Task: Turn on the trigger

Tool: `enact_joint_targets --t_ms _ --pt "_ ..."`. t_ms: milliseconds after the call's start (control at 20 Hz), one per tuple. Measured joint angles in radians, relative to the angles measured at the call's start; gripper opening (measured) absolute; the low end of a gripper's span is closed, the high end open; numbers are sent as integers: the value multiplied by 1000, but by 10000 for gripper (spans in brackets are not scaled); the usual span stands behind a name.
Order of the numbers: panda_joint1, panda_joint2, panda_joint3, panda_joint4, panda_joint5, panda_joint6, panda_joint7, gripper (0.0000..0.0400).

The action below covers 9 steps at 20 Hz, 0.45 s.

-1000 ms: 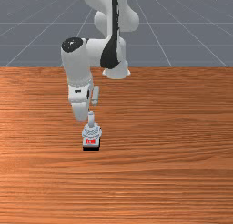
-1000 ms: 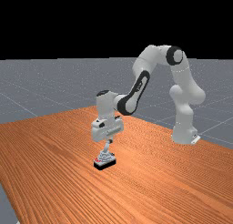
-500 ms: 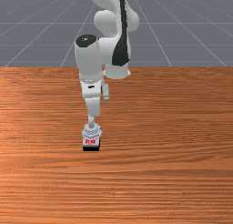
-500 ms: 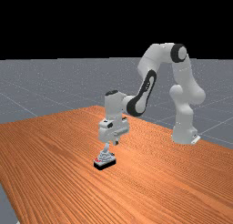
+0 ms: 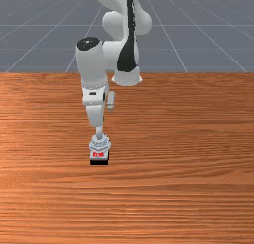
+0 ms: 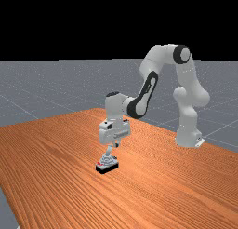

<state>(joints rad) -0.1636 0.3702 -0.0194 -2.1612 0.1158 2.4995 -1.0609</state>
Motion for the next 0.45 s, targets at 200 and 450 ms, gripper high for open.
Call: enact_joint_targets --t_ms 200,450 --pt "17 40 -14 73 4 -47 86 0" --pt "1 67 9 143 18 -30 19 0"
